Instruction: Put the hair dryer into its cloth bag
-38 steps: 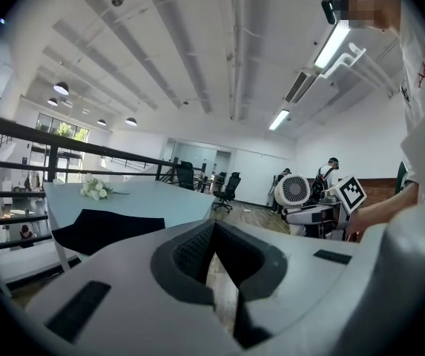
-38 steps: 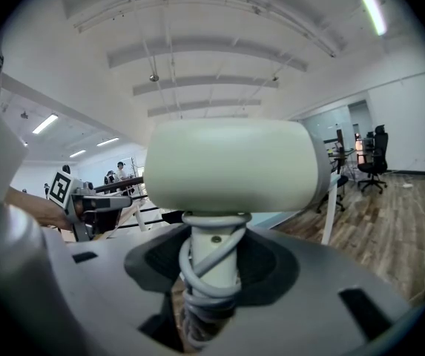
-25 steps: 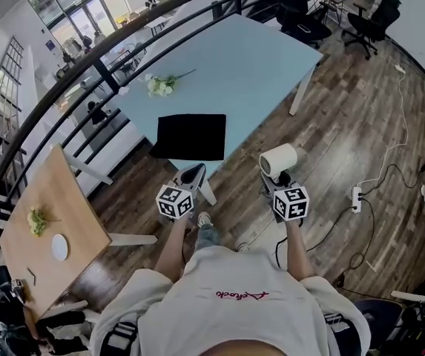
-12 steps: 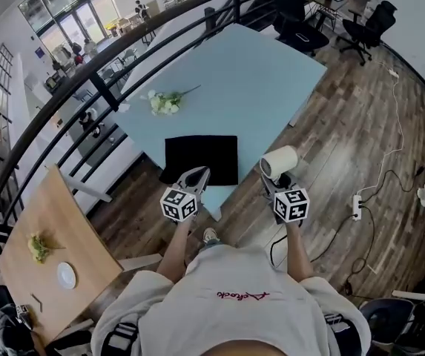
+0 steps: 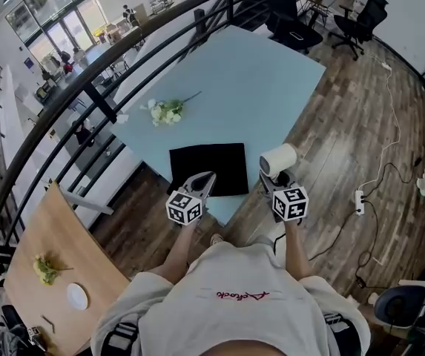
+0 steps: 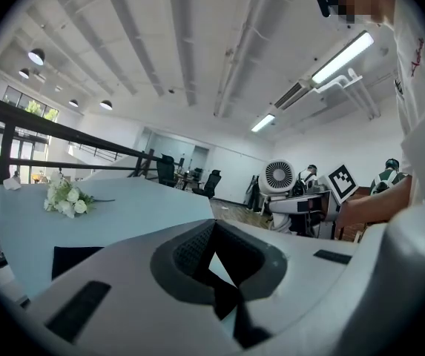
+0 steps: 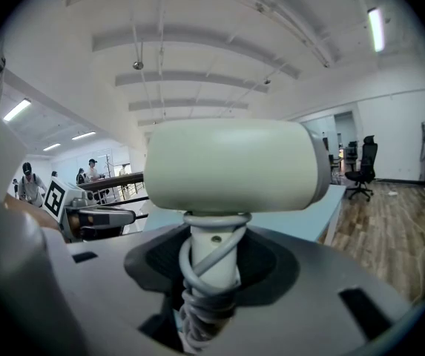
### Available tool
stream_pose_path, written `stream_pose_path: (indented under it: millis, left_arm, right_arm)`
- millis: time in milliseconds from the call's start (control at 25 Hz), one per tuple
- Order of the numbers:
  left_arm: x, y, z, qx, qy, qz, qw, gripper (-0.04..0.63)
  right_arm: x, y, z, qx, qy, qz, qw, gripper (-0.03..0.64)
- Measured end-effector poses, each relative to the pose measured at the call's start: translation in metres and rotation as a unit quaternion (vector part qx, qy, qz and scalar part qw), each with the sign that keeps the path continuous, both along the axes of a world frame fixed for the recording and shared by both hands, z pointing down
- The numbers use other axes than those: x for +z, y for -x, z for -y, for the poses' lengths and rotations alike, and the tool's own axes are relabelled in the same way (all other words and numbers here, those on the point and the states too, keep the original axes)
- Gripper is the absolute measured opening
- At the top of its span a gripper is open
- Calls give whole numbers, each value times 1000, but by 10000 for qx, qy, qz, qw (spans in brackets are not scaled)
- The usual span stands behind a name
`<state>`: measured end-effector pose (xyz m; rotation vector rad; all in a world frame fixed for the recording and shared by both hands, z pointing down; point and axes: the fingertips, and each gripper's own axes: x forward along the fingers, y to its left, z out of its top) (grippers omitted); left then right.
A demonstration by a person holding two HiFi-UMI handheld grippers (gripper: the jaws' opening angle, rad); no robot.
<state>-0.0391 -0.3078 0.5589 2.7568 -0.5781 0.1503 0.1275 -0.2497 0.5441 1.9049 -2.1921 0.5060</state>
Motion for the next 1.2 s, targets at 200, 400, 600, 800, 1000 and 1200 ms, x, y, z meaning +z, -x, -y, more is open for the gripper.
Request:
stream_pose_path:
  millis: [200, 400, 600, 800, 1000, 1200]
  left_arm:
    - [8, -8, 5, -22, 85, 27, 10000, 6]
    - [14, -25, 2, -225, 92, 163, 9996, 6]
    - [23, -50, -14, -508, 163, 379, 9979, 6]
    - [33, -75, -15, -607, 137, 613, 9962, 8]
    - [63, -91, -12, -613, 387, 1070, 9916, 8]
    - [99, -117, -11, -431, 658, 1550, 9848, 46]
  right_arm:
    - [11, -6, 1, -47, 91, 45, 9999, 190]
    - [17, -26, 5, -267, 137, 91, 9995, 190]
    - [18, -51, 4, -623, 176, 122, 9978, 190]
    - [24, -72, 6, -853, 201, 152, 9960, 190]
    - [40, -84, 4, -934, 308, 293, 9947, 190]
    - [55, -100, -7, -889, 429, 382, 9944, 190]
